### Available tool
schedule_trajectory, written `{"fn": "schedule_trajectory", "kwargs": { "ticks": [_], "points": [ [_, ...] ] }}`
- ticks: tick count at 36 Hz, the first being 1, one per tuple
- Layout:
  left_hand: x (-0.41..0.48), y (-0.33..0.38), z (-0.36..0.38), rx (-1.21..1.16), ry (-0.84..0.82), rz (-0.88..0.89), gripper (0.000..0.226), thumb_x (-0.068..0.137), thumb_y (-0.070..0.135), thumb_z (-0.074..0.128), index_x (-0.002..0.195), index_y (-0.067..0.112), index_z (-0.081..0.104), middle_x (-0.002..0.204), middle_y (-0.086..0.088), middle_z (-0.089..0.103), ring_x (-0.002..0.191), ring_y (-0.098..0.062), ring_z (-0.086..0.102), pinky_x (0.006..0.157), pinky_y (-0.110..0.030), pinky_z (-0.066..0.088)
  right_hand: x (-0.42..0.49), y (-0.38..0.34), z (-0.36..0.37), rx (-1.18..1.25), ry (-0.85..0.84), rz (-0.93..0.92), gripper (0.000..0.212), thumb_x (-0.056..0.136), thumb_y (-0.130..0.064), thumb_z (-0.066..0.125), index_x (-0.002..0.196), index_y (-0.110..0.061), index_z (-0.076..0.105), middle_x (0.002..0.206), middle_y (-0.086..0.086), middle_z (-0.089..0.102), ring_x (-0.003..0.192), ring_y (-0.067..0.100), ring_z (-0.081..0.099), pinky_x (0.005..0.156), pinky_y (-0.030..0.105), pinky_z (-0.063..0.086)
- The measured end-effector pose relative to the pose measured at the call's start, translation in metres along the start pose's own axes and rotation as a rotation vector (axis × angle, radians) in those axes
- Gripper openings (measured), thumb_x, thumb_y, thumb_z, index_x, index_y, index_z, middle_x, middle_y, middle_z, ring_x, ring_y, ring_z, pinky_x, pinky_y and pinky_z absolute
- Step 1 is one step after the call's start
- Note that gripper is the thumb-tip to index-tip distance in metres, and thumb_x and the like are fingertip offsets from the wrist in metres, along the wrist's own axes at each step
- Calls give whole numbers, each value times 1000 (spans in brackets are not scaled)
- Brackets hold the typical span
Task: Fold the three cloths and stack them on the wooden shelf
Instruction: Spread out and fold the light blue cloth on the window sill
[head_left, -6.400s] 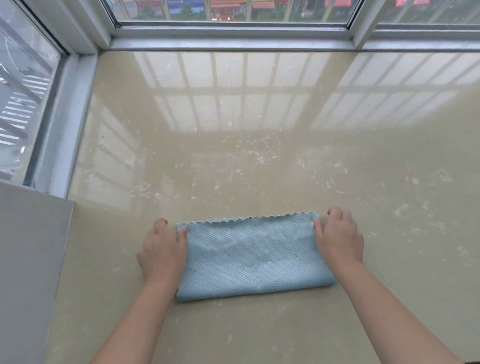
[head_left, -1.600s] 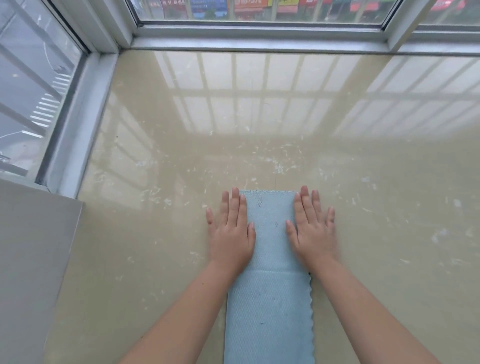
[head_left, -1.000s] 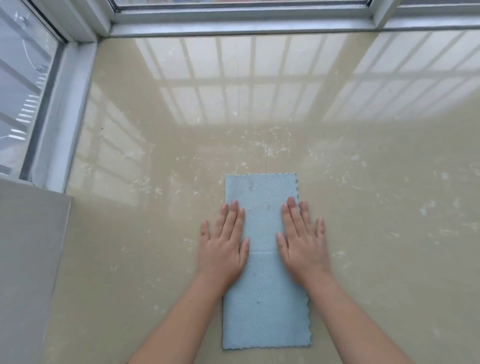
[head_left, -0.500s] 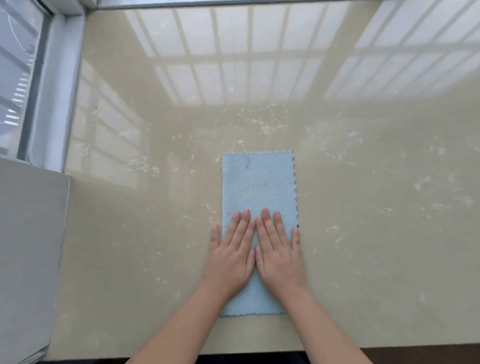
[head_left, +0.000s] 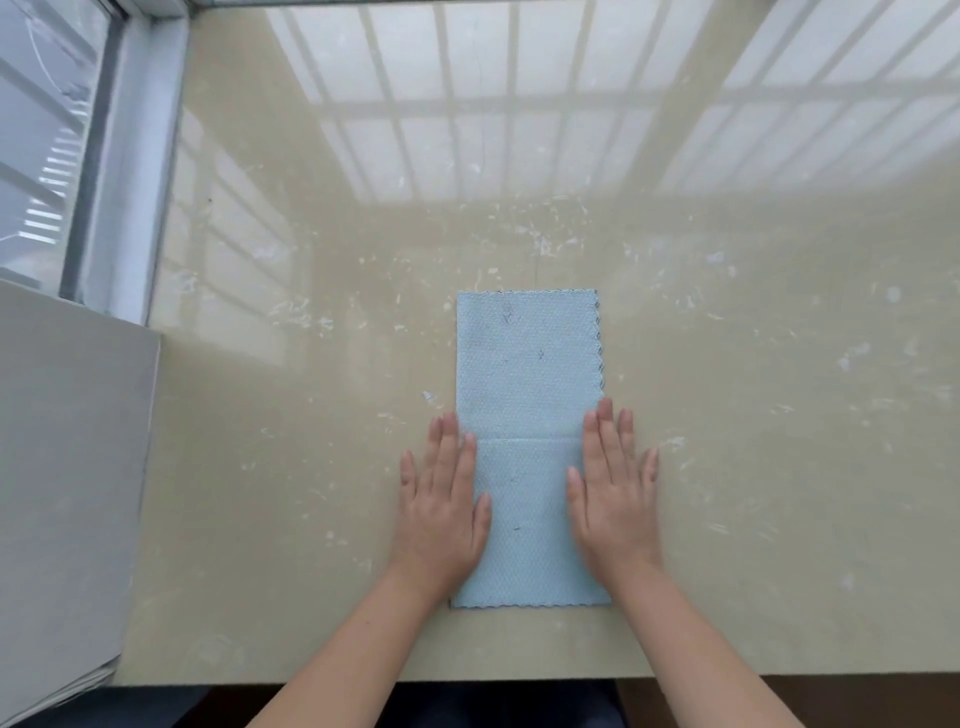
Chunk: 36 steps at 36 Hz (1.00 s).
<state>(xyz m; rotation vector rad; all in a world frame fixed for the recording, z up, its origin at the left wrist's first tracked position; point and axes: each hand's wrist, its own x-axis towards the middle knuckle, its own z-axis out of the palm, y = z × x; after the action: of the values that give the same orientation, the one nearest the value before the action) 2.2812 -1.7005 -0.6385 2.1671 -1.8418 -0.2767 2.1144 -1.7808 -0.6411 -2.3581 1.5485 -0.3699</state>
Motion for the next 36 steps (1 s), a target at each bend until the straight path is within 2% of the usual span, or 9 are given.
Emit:
{"fn": "schedule_trajectory", "kwargs": {
  "ticks": [5, 9, 12, 20, 25, 28, 30, 33, 36],
  "points": [
    [-17, 23, 11, 13, -19, 166, 50, 100, 28, 15, 147, 10, 18, 158, -4, 4, 145, -19, 11, 113, -45, 12, -29, -31, 10, -79, -42, -157, 54, 98, -27, 16, 150, -15, 4, 158, -1, -4, 145, 18, 1, 111, 49, 11],
    [-27, 24, 15, 90, -85, 152, 50, 99, 26, 16, 141, 7, 35, 150, -4, 34, 140, -20, 24, 108, -47, 22, -48, -29, 20, -125, -116, -147, 53, 99, -29, 6, 149, -13, 9, 158, 0, 0, 145, 19, 3, 110, 49, 18],
    [-23, 25, 10, 92, -97, 132, 49, 99, 27, 17, 139, 9, 38, 146, -4, 41, 140, -19, 25, 107, -47, 26, -45, -29, 18, -151, -114, -159, 53, 98, -27, 10, 150, -13, 7, 158, 0, 1, 145, 18, 2, 111, 47, 14],
    [-29, 18, 12, 100, -108, 0, 63, 85, 33, 36, 144, 13, 27, 158, 1, 0, 146, -15, 2, 109, -48, 17, -42, -6, 7, -190, -148, -99, 55, 97, -31, 16, 150, -18, 7, 158, -5, -3, 145, 16, 0, 111, 48, 11],
    [-34, 2, 2, 81, -116, -143, 71, 86, 30, 33, 150, 18, 5, 158, 2, -4, 145, -14, -1, 106, -51, 18, -38, 22, -15, -111, -220, -63, 66, 90, -30, 28, 150, -25, 3, 157, -13, -6, 144, 9, -5, 107, 46, 16],
    [-42, -11, -7, 73, -149, -149, 59, 94, 30, 24, 150, 15, 13, 159, 2, -4, 145, -14, 0, 109, -48, 12, -34, 37, -28, -83, -318, -55, 54, 97, -35, 18, 150, -28, 4, 156, -16, -5, 144, 5, -5, 107, 44, 15],
    [-44, -15, -15, 56, -104, -120, 49, 98, 31, 19, 140, 9, 33, 157, -4, 15, 143, -18, 15, 110, -42, 13, -31, 37, -37, -64, -354, -29, 56, 95, -37, 20, 149, -27, 12, 156, -17, 4, 143, 4, -1, 110, 46, 17],
    [-44, -6, -29, 17, 0, -128, 37, 92, 29, 36, 108, 6, 60, 118, -15, 59, 105, -28, 51, 88, -38, 40, -27, 22, -51, 102, -351, 108, 55, 91, -36, 28, 142, -17, 38, 151, -4, 29, 141, 10, 18, 112, 36, 17],
    [-39, 18, -46, -109, -88, -418, 29, 86, 32, 52, 97, 8, 62, 98, -8, 59, 88, -27, 55, 74, -33, 45, -18, -2, -69, 261, -314, 356, 35, 92, -19, 51, 126, -9, 53, 127, 5, 51, 116, 20, 47, 92, 18, 30]
  ]
}}
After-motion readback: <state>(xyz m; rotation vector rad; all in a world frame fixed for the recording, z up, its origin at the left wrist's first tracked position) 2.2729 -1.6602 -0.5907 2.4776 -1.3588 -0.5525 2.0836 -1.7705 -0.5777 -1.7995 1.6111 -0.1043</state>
